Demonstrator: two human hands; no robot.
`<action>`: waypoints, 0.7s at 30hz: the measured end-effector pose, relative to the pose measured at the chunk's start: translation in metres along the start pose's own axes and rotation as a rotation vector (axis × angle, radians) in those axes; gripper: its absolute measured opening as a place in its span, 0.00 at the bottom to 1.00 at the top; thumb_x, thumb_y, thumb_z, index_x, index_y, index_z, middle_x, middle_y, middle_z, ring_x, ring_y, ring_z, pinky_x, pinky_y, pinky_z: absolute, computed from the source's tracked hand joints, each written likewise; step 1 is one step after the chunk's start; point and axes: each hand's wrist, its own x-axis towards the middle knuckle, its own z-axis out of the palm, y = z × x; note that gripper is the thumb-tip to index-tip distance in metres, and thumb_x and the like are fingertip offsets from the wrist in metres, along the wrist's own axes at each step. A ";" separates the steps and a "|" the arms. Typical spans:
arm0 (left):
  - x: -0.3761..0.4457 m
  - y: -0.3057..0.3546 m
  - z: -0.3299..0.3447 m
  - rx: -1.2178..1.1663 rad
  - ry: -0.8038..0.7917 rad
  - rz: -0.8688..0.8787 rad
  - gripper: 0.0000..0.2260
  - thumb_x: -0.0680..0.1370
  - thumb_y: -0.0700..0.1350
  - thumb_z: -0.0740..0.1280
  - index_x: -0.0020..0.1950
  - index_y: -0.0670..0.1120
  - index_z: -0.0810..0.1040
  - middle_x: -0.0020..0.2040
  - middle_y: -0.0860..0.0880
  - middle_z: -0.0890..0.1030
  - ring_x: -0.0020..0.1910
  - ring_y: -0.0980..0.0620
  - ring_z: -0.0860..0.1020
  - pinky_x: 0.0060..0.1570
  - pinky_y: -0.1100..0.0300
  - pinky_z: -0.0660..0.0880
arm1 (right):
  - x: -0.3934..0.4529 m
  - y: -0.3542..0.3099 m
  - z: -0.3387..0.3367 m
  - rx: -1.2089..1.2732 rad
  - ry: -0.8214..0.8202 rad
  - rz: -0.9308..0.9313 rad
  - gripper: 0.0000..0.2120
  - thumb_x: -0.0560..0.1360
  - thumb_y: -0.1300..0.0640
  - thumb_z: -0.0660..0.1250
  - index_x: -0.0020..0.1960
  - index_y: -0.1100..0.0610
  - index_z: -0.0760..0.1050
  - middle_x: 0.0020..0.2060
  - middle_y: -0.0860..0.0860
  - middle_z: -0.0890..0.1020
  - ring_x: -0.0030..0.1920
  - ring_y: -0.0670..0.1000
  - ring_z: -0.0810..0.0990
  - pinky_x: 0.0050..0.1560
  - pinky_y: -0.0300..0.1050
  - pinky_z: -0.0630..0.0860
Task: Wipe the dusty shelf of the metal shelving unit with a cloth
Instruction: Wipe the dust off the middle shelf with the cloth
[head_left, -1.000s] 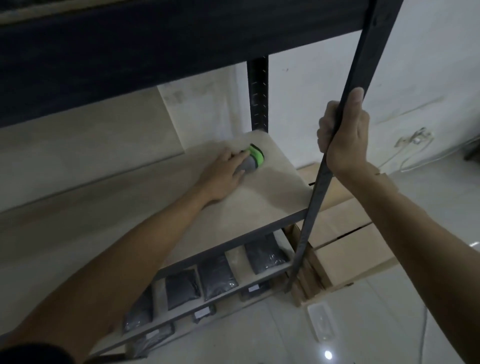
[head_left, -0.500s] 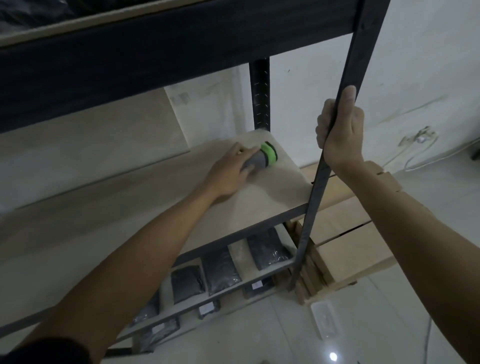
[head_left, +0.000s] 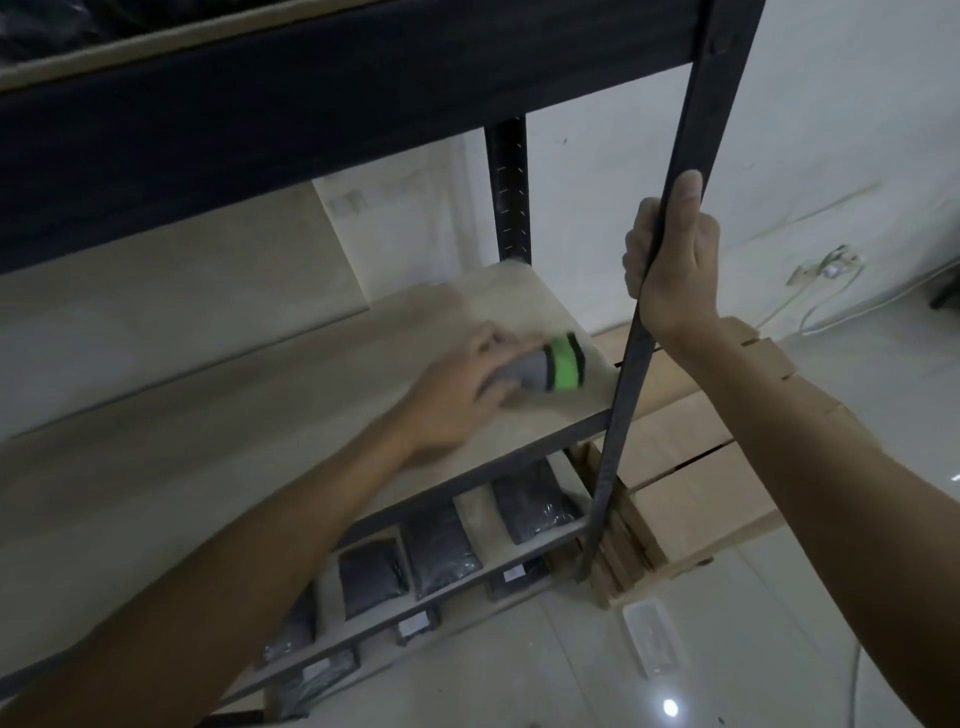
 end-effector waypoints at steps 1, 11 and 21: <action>0.021 -0.009 -0.005 0.037 0.038 -0.021 0.24 0.83 0.42 0.62 0.79 0.55 0.65 0.64 0.50 0.70 0.59 0.50 0.74 0.60 0.54 0.76 | 0.000 0.000 0.001 -0.004 0.004 0.000 0.36 0.67 0.19 0.51 0.27 0.52 0.60 0.21 0.48 0.62 0.23 0.51 0.58 0.27 0.50 0.53; 0.145 -0.064 0.021 0.209 0.083 -0.039 0.23 0.81 0.45 0.63 0.77 0.51 0.70 0.62 0.46 0.73 0.59 0.45 0.75 0.57 0.45 0.77 | 0.003 0.006 0.003 0.048 -0.008 0.018 0.32 0.66 0.19 0.53 0.25 0.47 0.63 0.21 0.43 0.61 0.21 0.46 0.57 0.27 0.39 0.54; 0.100 -0.042 0.016 0.055 -0.174 0.257 0.22 0.79 0.39 0.66 0.72 0.53 0.75 0.59 0.54 0.75 0.55 0.54 0.75 0.54 0.58 0.76 | 0.003 0.006 0.004 0.070 -0.007 0.045 0.35 0.64 0.18 0.55 0.29 0.51 0.58 0.23 0.46 0.58 0.22 0.48 0.55 0.27 0.39 0.53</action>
